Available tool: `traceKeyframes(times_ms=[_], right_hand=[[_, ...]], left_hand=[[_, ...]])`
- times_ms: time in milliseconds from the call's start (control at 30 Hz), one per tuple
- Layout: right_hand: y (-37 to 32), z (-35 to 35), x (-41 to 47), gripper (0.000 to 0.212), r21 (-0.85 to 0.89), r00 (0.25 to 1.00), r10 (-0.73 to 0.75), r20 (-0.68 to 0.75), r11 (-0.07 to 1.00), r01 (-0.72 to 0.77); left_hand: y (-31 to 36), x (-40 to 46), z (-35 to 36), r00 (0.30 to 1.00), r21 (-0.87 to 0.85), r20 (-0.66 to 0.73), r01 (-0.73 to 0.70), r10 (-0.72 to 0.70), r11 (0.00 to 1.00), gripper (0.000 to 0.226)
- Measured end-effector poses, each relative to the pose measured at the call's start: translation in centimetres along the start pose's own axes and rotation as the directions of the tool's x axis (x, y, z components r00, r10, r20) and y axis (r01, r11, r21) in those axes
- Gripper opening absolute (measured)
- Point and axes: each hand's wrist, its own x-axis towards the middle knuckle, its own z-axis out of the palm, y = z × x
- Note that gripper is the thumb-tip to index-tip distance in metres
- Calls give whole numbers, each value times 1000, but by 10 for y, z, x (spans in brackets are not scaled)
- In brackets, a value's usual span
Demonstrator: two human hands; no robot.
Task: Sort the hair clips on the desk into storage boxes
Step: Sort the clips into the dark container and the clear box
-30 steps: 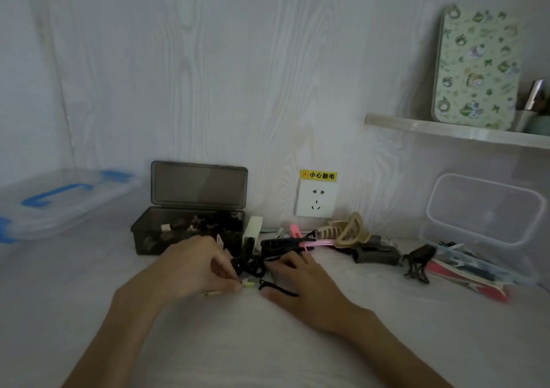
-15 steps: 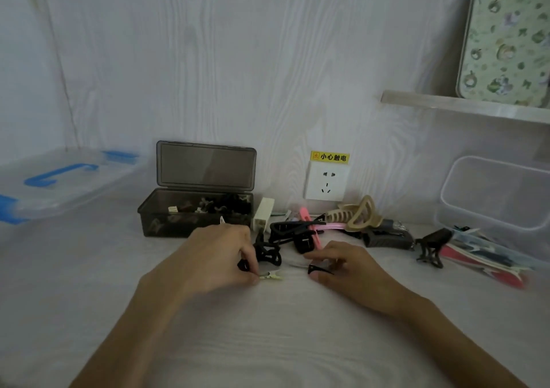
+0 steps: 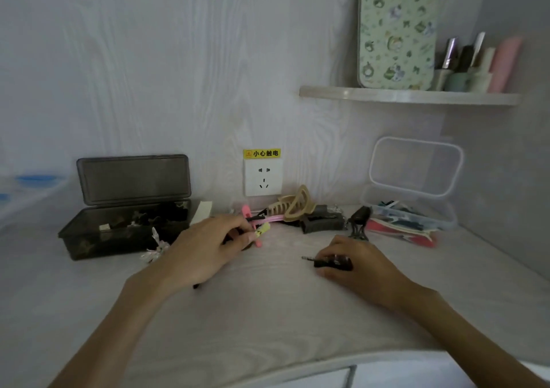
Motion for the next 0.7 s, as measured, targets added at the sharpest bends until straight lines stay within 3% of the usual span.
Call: traceKeyframes(times_ms=[100,200,267,367,567,633,700], right_hand=[[26,-20,-15,18,-9,969,17,-247,1000,-20],[61,-48,-23,21,5,777,79,-624,995,-98],[85,-64,-21,22,26,679,139,-721,984,-174],[115,-70,-9,24,34,725,212,-656,967,-252],[151,-82,16,29,-80,887,241,-394,952,-295],[159,-91,17,29,-77,901,287,-327,942,-328],[164,-101,13,31,35,872,339,-352,936,-350]], left_hand=[[29,25,7,998,-196,60,3,9,981,16],[72,58,24,997,-246,3,-79,82,966,17],[104,83,41,985,-203,-74,-166,154,965,16],[143,119,69,971,-129,-118,-221,206,967,23],[166,173,95,960,-154,-256,-154,111,976,29],[163,185,96,961,-175,-269,-111,60,978,30],[159,195,100,968,-177,-248,-78,32,981,30]])
